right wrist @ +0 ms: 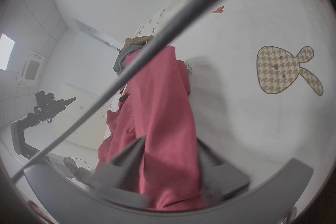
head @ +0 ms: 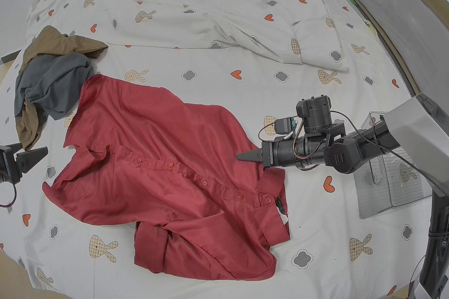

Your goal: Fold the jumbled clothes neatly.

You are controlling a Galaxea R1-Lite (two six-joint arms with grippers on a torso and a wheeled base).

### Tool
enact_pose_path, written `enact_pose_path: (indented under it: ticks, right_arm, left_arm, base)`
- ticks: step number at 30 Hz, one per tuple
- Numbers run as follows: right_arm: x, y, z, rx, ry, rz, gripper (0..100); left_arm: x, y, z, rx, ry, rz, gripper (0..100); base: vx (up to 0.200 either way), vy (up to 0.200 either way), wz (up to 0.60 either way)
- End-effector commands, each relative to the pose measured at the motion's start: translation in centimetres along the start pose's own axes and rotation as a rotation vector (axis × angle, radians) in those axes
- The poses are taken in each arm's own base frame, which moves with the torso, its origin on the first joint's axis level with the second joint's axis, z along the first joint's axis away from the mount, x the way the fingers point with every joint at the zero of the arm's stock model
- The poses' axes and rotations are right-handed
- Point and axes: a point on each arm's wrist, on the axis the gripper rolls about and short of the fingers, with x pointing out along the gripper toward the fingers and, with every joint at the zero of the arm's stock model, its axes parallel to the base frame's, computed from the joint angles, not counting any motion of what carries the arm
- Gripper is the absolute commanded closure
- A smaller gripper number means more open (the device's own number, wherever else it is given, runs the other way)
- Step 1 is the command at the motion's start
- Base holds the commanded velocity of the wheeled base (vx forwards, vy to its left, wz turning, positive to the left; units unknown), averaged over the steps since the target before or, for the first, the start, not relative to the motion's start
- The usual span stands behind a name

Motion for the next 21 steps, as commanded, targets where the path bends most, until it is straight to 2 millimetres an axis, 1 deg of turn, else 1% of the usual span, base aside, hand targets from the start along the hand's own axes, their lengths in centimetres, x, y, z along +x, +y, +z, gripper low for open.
enact_pose_path:
  ticks: [1, 2, 4, 6, 7, 9, 10, 11, 12, 13, 14, 15, 16, 19, 20, 21]
  right_arm:
    - [0.0, 0.4, 0.1, -0.005, -0.003, 0.007, 100]
    - [-0.6, 0.9, 0.9, -0.016, -0.030, 0.000, 100]
    - [-1.4, 1.3, 1.8, -0.024, -0.069, -0.039, 100]
    - [-1.6, 1.3, 1.8, -0.026, -0.074, -0.048, 100]
    - [-2.6, 2.0, 2.8, -0.043, -0.132, -0.138, 100]
    - [-3.2, 2.6, 3.2, -0.053, -0.167, -0.197, 100]
    - [-3.6, 3.3, 3.6, -0.066, -0.199, -0.246, 100]
    - [-3.8, 3.4, 3.7, -0.067, -0.209, -0.266, 100]
    - [-3.8, 3.5, 3.7, -0.067, -0.211, -0.271, 100]
    - [-3.8, 4.4, 3.7, -0.081, -0.230, -0.305, 100]
    - [-3.8, 4.7, 3.8, -0.086, -0.236, -0.312, 100]
    - [-3.6, 5.7, 3.7, -0.104, -0.249, -0.345, 100]
    - [-3.6, 5.8, 3.6, -0.109, -0.249, -0.353, 100]
    - [-2.4, 7.1, 2.5, -0.214, -0.238, -0.483, 100]
    - [-2.2, 7.2, 2.3, -0.225, -0.235, -0.494, 100]
    - [-1.7, 7.5, 1.5, -0.260, -0.212, -0.520, 100]
  left_arm:
    - [0.1, 0.1, 0.0, -0.002, 0.002, 0.000, 0]
    - [0.1, 0.1, 0.0, -0.003, 0.004, 0.000, 0]
    - [0.1, 0.1, 0.0, -0.002, 0.002, 0.000, 0]
    - [0.1, 0.1, 0.0, -0.002, 0.002, 0.000, 0]
    - [0.1, 0.1, 0.0, -0.003, 0.004, 0.000, 0]
    - [0.1, 0.1, 0.0, -0.001, 0.004, 0.000, 0]
    - [0.1, 0.1, 0.0, -0.003, 0.004, 0.000, 0]
    - [0.1, 0.1, 0.0, -0.003, 0.004, 0.000, 0]
    - [0.1, 0.1, 0.0, -0.003, 0.004, 0.000, 0]
    - [0.1, 0.1, 0.0, -0.002, 0.002, 0.000, 0]
    - [0.1, 0.1, 0.0, 0.000, 0.002, 0.000, 0]
    - [0.1, 0.1, 0.0, -0.002, 0.002, 0.000, 0]
    - [0.1, 0.1, 0.0, 0.000, 0.002, 0.000, 0]
    - [0.1, 0.1, 0.0, 0.000, 0.002, 0.000, 0]
    - [0.1, 0.1, -0.1, -0.001, 0.004, 0.000, 0]
    - [0.1, 0.1, -0.1, -0.001, 0.004, 0.000, 0]
  base:
    - [0.000, 0.000, 0.00]
    - [0.000, 0.000, 0.00]
    - [0.000, 0.000, 0.00]
    - [0.000, 0.000, 0.00]
    - [0.000, 0.000, 0.00]
    - [0.000, 0.000, 0.00]
    - [0.000, 0.000, 0.00]
    - [0.000, 0.000, 0.00]
    - [0.000, 0.000, 0.00]
    - [0.000, 0.000, 0.00]
    - [0.000, 0.000, 0.00]
    - [0.000, 0.000, 0.00]
    - [0.000, 0.000, 0.00]
    - [0.000, 0.000, 0.00]
    - [0.000, 0.000, 0.00]
    - [0.000, 0.000, 0.00]
